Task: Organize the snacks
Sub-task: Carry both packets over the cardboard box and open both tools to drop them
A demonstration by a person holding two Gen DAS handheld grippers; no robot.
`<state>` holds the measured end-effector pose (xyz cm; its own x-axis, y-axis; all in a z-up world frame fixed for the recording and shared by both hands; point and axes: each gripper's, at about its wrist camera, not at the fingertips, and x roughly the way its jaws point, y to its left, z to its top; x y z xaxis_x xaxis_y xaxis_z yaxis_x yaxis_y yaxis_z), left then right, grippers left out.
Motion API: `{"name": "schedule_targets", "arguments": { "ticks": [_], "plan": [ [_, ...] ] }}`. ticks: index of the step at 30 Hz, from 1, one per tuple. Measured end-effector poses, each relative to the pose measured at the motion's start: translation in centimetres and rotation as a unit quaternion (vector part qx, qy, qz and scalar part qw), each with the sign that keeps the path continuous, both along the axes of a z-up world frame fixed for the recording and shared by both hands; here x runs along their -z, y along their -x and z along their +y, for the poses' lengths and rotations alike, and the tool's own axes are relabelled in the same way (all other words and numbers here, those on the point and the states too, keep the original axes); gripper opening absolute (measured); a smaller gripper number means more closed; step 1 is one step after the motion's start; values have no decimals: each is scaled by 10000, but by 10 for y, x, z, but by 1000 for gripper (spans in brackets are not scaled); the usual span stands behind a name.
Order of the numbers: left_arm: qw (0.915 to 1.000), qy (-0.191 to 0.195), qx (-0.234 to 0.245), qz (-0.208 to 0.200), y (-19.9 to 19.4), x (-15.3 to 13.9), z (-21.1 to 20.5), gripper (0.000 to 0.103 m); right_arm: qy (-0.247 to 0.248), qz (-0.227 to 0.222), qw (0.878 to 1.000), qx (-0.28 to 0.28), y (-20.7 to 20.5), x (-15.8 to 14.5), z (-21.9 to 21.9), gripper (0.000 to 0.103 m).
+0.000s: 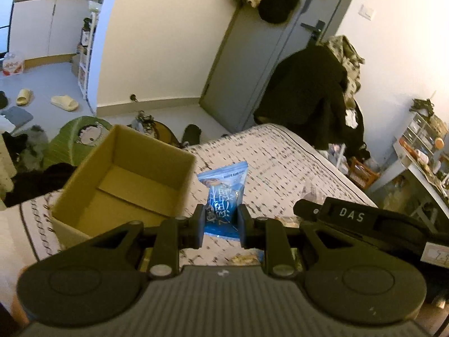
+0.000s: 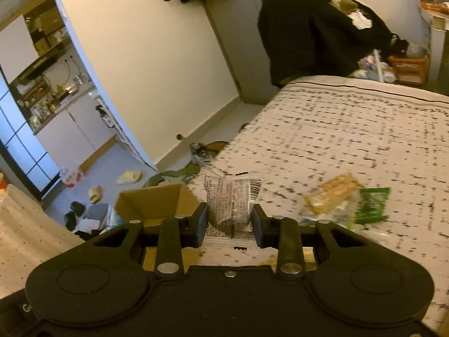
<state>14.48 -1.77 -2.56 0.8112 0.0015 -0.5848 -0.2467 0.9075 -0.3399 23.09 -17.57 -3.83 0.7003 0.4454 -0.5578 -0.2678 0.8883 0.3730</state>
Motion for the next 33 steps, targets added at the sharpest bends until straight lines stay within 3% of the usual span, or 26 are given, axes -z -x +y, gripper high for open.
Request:
{"name": "schedule_targets", "arguments": {
  "ticks": [12,22,33],
  "plan": [
    [9993,-75,-351,-78,6,-5,56,22,-358,20,9984,-437,0,9,57,33],
    [9966,101,-789,233,-6,23,105,22,-333,20,9950,-940,0,24,105,33],
    [9944,227,-956,398,-12,40,127,26,-217,118,9933,-1132,3,31,122,33]
  ]
}}
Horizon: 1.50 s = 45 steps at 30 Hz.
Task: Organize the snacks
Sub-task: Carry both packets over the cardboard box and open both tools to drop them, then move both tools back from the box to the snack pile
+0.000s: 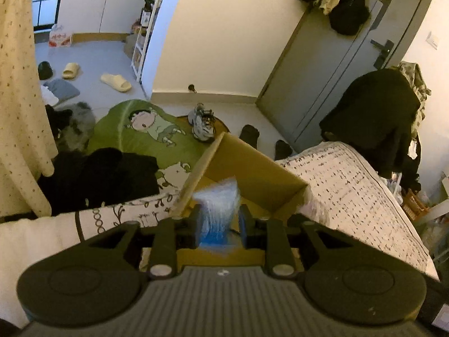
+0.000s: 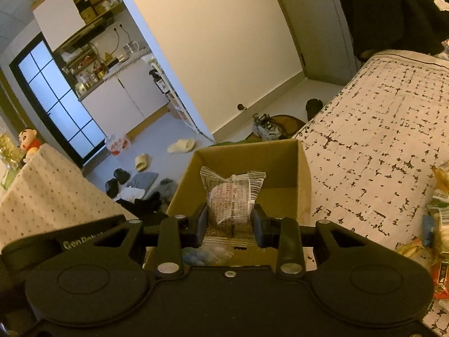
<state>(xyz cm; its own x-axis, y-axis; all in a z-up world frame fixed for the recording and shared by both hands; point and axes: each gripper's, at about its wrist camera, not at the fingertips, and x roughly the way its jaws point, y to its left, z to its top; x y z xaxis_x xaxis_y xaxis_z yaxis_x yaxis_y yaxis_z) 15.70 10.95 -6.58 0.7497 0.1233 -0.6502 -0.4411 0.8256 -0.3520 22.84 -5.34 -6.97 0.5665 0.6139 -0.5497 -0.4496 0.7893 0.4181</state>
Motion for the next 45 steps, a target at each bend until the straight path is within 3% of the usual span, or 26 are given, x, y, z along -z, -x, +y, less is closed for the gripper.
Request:
{"name": "schedule_targets", "arguments": {
  "ticks": [7,10,12,14,19,22,26,31,34,39,45],
  "plan": [
    [9998,59,-155,56,5,-7,7,42,27,-100,9998,-157,8,-4,4,34],
    [9997,-15,-254,44,13,-12,8,50,-14,-58,9999,-128,10,-10,-1,43],
    [9996,-50,-281,42,18,-16,8,54,-164,-39,9999,-30,12,-16,-9,57],
    [9994,-83,-339,68,21,-20,9,64,-274,-34,9996,19,14,-21,-18,59],
    [9990,-170,-406,81,32,-30,7,71,-89,-34,9997,205,23,-29,-38,66],
    [9990,-175,-403,93,35,-34,7,79,151,-93,9995,270,32,-36,-47,76],
    [9993,-148,-349,-18,42,-42,2,81,618,-260,9967,452,48,-50,-64,89],
    [9997,-51,-249,54,46,-43,-11,83,738,-527,9938,646,61,-64,-99,101],
    [9998,-42,-139,121,47,-42,-22,83,865,-556,9919,747,69,-55,-126,103],
    [9998,20,-45,182,50,-40,-33,83,1284,-156,9823,1358,66,-36,-161,103],
    [9999,-62,80,70,54,-45,-52,87,1272,-494,9815,1339,74,-48,-174,103]
  ]
}}
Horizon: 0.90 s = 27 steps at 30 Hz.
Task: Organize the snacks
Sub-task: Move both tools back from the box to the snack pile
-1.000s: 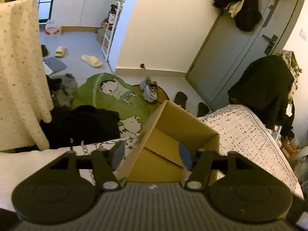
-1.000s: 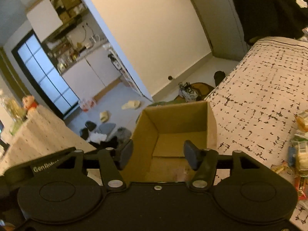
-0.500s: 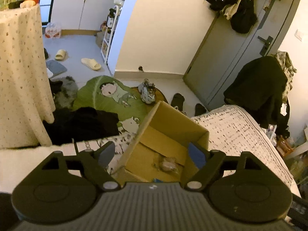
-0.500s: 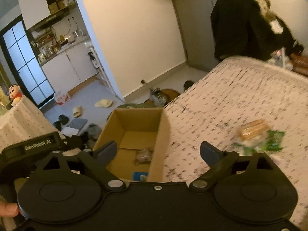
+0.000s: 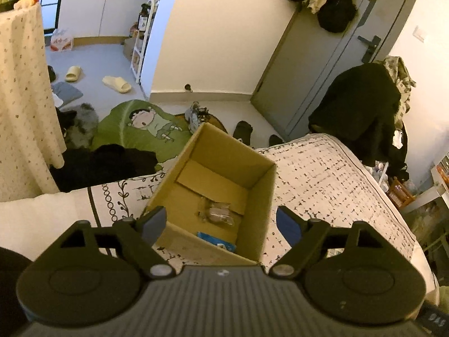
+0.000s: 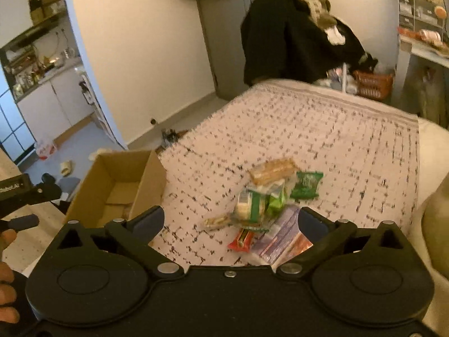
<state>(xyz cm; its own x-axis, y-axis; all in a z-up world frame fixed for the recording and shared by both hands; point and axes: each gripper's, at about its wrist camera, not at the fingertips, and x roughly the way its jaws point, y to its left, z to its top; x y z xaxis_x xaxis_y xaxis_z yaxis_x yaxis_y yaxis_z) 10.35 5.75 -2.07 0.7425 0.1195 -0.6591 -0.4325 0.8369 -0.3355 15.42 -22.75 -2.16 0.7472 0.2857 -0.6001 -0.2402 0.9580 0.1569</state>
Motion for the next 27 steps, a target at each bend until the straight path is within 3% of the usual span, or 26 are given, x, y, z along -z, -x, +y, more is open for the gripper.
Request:
{"name": "schedule_targets", "arguments": {
  "ticks": [3,8,17,20,27],
  "plan": [
    [9998,-47,134,-137,3,-3,-9,91,253,-9,9997,-23,-3,5,-3,103],
    [9991,-241,276,-235,2,-6,-24,103,272,8,9996,-78,3,5,-9,103],
    [9980,-247,488,-326,-3,1,-44,103,350,-23,9990,273,4,3,-34,103],
    [9973,-393,535,-318,-6,4,-50,103,149,134,9991,365,-1,6,-47,103],
    [9941,-470,980,-46,-17,15,-67,103,-75,410,9981,453,-10,16,-60,103]
  ]
}}
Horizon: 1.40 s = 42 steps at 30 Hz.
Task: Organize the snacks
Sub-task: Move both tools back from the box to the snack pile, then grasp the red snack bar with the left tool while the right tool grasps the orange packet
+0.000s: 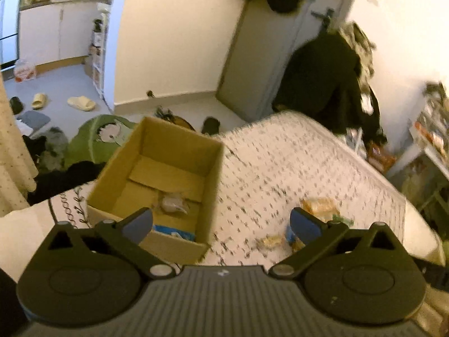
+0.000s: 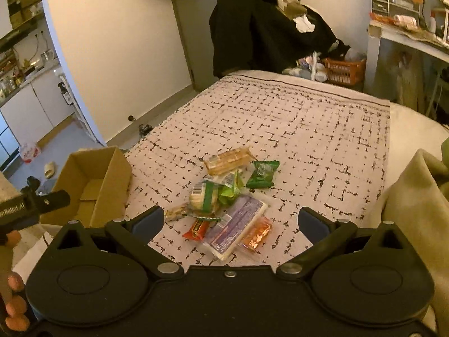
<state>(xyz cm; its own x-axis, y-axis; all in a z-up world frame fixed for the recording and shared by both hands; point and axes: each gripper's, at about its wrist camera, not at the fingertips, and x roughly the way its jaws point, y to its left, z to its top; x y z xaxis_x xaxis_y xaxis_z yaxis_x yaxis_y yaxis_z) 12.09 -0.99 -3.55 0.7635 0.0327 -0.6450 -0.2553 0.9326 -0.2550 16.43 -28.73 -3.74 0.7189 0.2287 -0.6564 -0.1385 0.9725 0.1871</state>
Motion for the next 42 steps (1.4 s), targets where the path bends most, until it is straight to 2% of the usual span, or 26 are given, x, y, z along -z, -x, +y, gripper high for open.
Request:
{"name": "schedule_targets", "arguments": {
  "ticks": [7,14,16,21,22,23,27,29,35,42],
  "plan": [
    [9986,238,434,189,-3,16,-20,103,-378,351,9975,477,-12,15,-21,102],
    [9972,359,632,170,-13,34,-40,103,-745,537,9931,726,-23,27,-33,94],
    [9962,416,755,116,-16,37,-46,102,-805,659,9915,781,-28,32,-34,86],
    [9948,464,881,228,-28,53,-60,100,-975,1029,9849,993,-42,49,-33,58],
    [9947,487,875,239,-31,56,-63,99,-1042,1106,9832,1009,-44,52,-32,56],
    [9944,507,888,249,-34,59,-65,97,-1104,1162,9818,1018,-46,56,-32,52],
    [9928,519,1013,387,-47,75,-76,85,-1245,1372,9761,1133,-54,68,-29,49],
    [9910,574,1117,461,-54,83,-79,72,-1292,1442,9740,1173,-58,73,-28,49],
    [9858,805,1295,708,-75,108,-87,52,-1469,1528,9670,1410,-67,81,-33,40],
    [9808,938,1423,946,-94,131,-96,49,-1319,1853,9626,1475,-79,102,-24,40]
  ]
}}
